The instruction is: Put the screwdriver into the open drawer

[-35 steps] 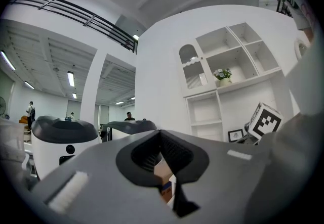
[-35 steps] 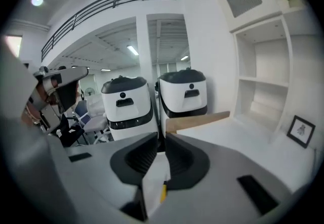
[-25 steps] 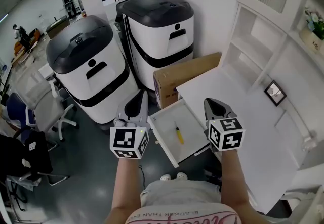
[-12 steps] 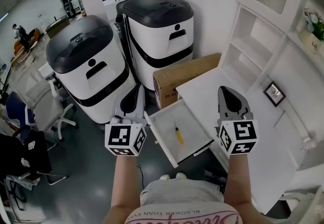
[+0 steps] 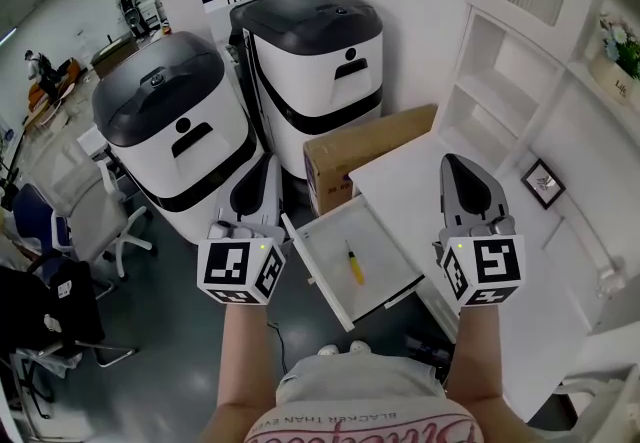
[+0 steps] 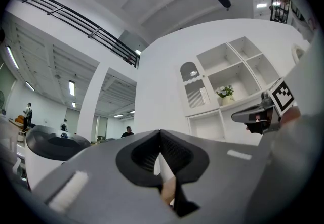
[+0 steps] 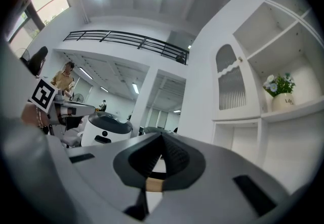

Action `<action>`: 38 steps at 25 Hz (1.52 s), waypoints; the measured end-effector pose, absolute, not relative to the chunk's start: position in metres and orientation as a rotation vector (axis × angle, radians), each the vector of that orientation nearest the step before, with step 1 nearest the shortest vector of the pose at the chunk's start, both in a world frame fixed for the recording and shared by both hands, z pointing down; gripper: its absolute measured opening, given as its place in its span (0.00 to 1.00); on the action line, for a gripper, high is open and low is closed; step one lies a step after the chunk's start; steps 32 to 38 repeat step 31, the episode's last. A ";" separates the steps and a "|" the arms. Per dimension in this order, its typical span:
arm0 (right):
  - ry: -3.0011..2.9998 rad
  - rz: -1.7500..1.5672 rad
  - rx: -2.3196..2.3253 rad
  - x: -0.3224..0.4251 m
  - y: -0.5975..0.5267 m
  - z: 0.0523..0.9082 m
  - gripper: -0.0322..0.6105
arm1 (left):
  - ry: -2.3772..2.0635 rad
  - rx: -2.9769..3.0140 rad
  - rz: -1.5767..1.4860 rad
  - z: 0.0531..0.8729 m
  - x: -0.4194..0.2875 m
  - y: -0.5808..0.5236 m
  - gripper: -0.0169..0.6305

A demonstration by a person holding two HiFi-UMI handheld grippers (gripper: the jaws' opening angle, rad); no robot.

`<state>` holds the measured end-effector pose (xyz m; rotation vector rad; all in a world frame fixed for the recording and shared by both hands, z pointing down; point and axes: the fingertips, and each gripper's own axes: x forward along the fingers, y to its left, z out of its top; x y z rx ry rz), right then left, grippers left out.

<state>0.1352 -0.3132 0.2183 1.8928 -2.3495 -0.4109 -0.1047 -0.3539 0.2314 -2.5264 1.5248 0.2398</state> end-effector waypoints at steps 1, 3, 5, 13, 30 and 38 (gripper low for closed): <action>-2.350 -0.419 1.898 0.135 -0.312 0.215 0.06 | 1.524 -2.523 0.240 0.229 -0.105 -0.354 0.04; -2.350 -0.433 1.904 0.134 -0.310 0.210 0.06 | 1.519 -2.518 0.239 0.224 -0.107 -0.353 0.04; -2.353 -0.438 1.911 0.134 -0.308 0.207 0.06 | 1.511 -2.513 0.237 0.221 -0.107 -0.351 0.04; -2.373 -0.443 1.925 0.133 -0.299 0.199 0.06 | 1.502 -2.481 0.262 0.206 -0.114 -0.343 0.04; -2.415 -0.417 1.916 0.123 -0.290 0.196 0.06 | 1.519 -2.452 0.266 0.202 -0.124 -0.333 0.04; -2.421 -0.407 1.918 0.123 -0.289 0.197 0.06 | 1.518 -2.451 0.266 0.202 -0.124 -0.332 0.04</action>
